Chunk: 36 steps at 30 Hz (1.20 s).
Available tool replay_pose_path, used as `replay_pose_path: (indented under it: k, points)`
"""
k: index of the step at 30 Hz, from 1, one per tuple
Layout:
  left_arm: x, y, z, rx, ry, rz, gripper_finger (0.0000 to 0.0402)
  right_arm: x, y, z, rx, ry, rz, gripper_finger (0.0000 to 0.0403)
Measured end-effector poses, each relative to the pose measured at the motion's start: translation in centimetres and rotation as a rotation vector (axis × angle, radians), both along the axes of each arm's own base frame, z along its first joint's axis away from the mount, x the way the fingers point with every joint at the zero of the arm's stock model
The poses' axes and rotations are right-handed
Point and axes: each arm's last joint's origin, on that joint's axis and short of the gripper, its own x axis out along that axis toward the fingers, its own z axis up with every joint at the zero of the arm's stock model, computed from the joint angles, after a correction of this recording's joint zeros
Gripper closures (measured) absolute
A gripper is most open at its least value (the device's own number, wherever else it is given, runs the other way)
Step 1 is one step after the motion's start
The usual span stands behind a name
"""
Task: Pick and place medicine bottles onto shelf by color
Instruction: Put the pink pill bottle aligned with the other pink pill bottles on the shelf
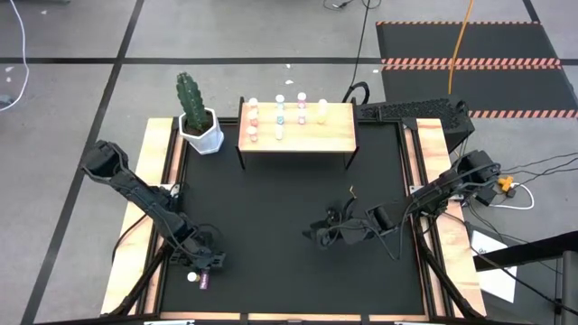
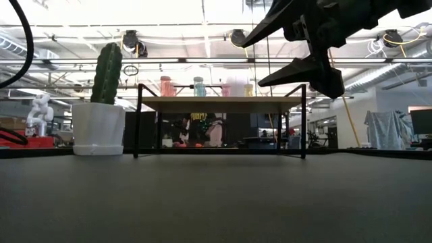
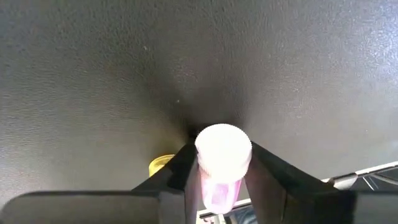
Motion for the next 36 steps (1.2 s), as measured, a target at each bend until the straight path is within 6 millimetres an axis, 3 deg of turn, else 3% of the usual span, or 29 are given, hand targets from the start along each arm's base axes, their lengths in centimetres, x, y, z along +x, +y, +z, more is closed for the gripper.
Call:
replay_pose_path:
  k: [9, 14, 19, 24, 28, 36]
  points:
    - [1.3, 0.7, 1.0, 0.012, -0.092, 0.043, 0.0272, -1.5, -0.5, 1.5, -0.068, 0.048, 0.058, 0.0148]
    - [3.5, 1.5, 3.2, 0.056, -0.274, 0.095, 0.0283, -3.9, -1.7, 3.7, -0.137, 0.101, 0.076, 0.0148]
    - [7.2, 3.4, 6.3, 0.138, -0.524, 0.112, 0.029, -6.7, -3.1, 5.9, -0.211, 0.118, 0.056, 0.0148]
    - [10.9, 6.5, 10.4, 0.275, -0.779, 0.16, 0.0281, -9.2, -4.3, 7.5, -0.271, 0.119, 0.041, 0.0148]
    - [13.1, 8.9, 15.0, 0.461, -0.978, 0.145, 0.0279, -10.6, -5.0, 8.3, -0.318, 0.122, 0.056, 0.0148]
    - [17.7, 14.1, 24.0, 1.108, -1.205, -0.089, 0.0287, -11.6, -5.8, 8.7, -0.354, 0.141, 0.055, 0.0148]
